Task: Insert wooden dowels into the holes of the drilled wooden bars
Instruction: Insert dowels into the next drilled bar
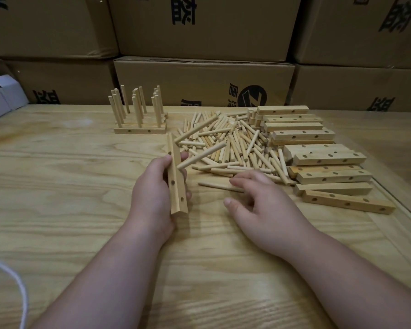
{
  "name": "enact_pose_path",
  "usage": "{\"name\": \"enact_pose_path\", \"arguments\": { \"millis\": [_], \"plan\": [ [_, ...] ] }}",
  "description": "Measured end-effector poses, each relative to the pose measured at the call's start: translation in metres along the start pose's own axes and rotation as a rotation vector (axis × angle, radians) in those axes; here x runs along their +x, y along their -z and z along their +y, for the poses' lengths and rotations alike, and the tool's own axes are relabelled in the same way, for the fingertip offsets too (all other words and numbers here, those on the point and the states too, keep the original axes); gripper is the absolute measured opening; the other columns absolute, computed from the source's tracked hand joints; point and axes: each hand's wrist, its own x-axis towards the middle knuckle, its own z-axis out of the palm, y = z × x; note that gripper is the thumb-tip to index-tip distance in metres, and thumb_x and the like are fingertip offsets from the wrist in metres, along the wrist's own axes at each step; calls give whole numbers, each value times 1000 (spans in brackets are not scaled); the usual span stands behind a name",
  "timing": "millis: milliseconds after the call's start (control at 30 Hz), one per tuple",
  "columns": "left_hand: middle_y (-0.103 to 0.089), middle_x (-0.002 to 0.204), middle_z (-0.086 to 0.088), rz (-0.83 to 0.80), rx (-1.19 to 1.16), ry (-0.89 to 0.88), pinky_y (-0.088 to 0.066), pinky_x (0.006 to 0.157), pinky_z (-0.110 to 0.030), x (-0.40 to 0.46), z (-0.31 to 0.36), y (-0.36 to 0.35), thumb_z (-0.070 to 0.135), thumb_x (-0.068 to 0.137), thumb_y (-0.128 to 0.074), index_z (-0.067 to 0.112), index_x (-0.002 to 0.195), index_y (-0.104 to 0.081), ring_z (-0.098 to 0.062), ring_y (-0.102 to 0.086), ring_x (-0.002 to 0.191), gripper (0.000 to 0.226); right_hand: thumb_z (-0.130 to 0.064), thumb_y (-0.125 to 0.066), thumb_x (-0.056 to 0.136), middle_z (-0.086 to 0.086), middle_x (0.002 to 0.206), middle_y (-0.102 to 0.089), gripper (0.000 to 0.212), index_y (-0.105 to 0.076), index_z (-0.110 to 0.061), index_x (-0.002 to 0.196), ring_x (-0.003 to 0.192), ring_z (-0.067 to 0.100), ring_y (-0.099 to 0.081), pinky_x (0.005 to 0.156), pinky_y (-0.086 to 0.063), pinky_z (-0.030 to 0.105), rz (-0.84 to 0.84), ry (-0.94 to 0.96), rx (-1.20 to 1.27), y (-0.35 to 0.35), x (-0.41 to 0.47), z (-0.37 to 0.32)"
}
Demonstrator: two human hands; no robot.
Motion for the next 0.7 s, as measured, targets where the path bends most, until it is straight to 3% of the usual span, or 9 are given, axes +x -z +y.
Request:
{"name": "enact_pose_path", "arguments": {
  "millis": [100, 300, 467, 700],
  "plan": [
    [-52, 65, 0, -8, 7, -4, -42, 43, -27, 1, -1, 0, 32, 99, -48, 14, 100, -81, -13, -44, 46, 38, -45, -57, 96, -22, 136, -44, 57, -48, -24, 148, 100, -2, -45, 95, -42, 22, -32, 0, -56, -2, 0, -2],
    [-52, 67, -1, -24, 12, -15, -42, 45, -27, 2, -3, 1, 33, 98, -49, 13, 104, -80, -12, -45, 49, 38, -45, -57, 95, -20, 125, -42, 58, -44, -28, 150, 113, 3, -47, 97, -39, 22, -16, 0, -126, -2, 0, 0],
    [-53, 67, 0, -44, 35, -23, -43, 47, -27, 3, -5, 2, 37, 93, -51, 16, 102, -81, -12, -45, 49, 37, -44, -56, 96, -17, 140, -46, 56, -48, -26, 148, 130, 9, -42, 108, -32, 24, -58, 24, -183, -2, 0, 0],
    [-52, 67, 0, -46, 35, -27, -43, 46, -26, 1, -4, 2, 36, 96, -51, 17, 101, -81, -11, -45, 49, 37, -45, -56, 96, -17, 130, -47, 57, -44, -28, 149, 123, 9, -47, 105, -40, 27, -51, -4, -175, -2, 0, 0]
  ]
}}
